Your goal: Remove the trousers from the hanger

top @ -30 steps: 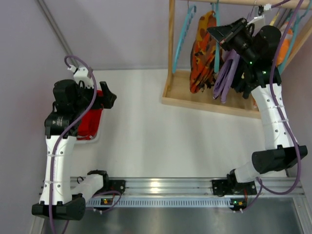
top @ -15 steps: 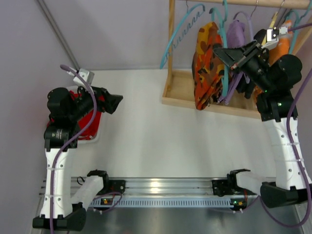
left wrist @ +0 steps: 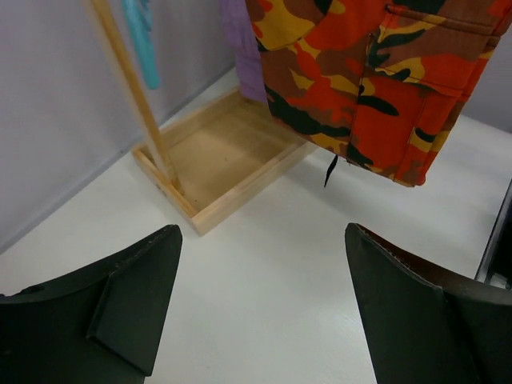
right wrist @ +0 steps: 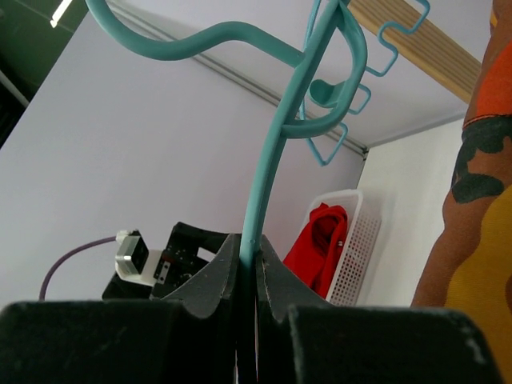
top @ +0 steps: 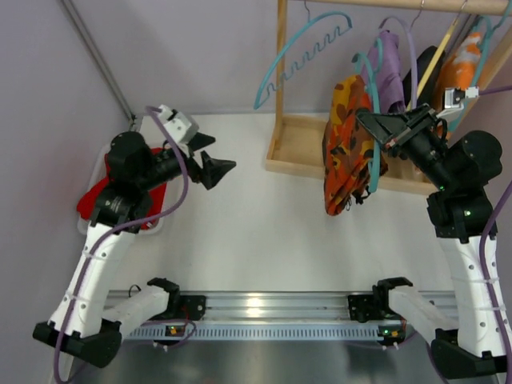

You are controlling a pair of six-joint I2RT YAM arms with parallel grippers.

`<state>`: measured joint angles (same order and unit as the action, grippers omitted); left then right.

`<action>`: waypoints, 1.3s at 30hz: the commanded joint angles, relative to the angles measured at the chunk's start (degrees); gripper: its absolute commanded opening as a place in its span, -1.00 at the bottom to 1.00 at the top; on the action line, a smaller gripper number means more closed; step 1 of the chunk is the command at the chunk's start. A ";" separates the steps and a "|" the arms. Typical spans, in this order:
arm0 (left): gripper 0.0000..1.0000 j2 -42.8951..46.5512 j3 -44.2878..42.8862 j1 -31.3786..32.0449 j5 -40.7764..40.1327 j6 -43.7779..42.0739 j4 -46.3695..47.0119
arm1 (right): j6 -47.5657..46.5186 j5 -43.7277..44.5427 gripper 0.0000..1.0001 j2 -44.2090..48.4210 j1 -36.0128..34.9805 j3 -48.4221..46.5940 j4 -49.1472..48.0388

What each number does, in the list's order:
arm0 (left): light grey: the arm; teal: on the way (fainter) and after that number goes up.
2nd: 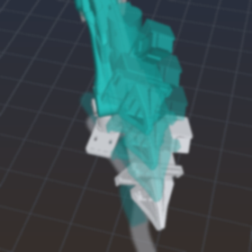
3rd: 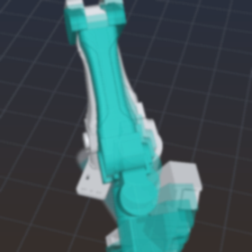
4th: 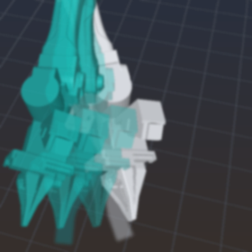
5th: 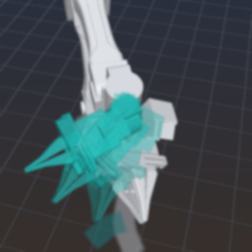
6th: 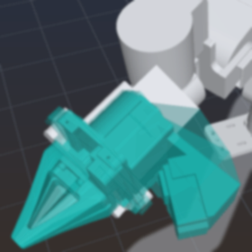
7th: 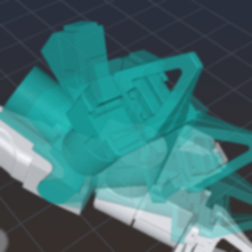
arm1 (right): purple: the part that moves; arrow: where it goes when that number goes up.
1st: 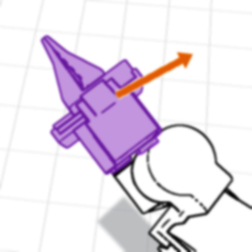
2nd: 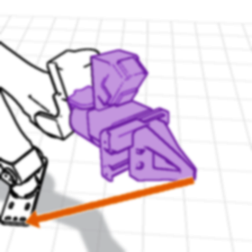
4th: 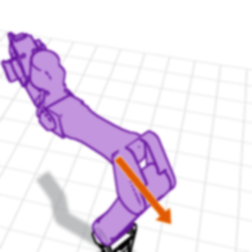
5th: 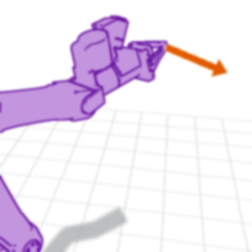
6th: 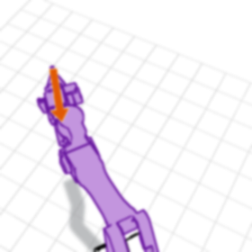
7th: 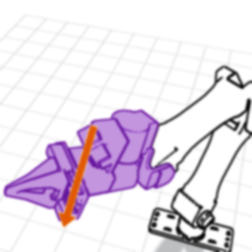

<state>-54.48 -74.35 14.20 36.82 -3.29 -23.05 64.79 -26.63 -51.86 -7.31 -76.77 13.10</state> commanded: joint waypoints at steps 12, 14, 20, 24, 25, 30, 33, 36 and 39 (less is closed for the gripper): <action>0.90 -13.72 4.36 43.33 -34.26 -6.98 27.95 | 5.34 7.29 -1.00 4.66 0.37 -0.66 -7.74; 0.96 -14.69 6.57 46.61 -37.25 -7.61 32.68 | 5.52 7.82 -1.00 4.22 0.37 -2.06 -7.48; 0.97 -20.92 8.87 51.45 -40.51 -5.59 40.35 | 6.22 9.49 -1.00 4.04 0.37 -3.29 -6.07; 0.98 -26.27 8.43 54.96 -45.94 -4.89 44.84 | 7.45 9.32 -1.00 3.69 0.37 -2.77 -6.60; 0.97 -27.25 7.91 55.41 -46.92 -3.84 44.84 | 7.45 9.32 -1.00 3.69 0.28 -2.77 -6.77; 0.98 -30.60 6.85 56.03 -45.79 -2.07 47.30 | 7.28 9.41 -1.00 4.04 0.37 -2.68 -6.86; 0.98 -31.74 6.58 56.99 -46.22 -1.72 48.27 | 7.45 9.05 -1.00 4.48 0.37 -1.98 -7.48; 0.97 -33.67 5.53 57.08 -48.59 -1.63 49.24 | 8.15 8.97 -1.00 4.92 0.28 -1.19 -7.83; 0.89 -35.25 4.39 57.00 -49.21 -1.72 49.85 | 8.07 8.97 -1.00 5.71 0.28 -0.66 -7.65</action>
<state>-88.47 -66.92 71.00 -10.26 -5.76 21.02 72.31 -17.85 -49.10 -7.31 -75.00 17.56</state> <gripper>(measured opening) 0.956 0.062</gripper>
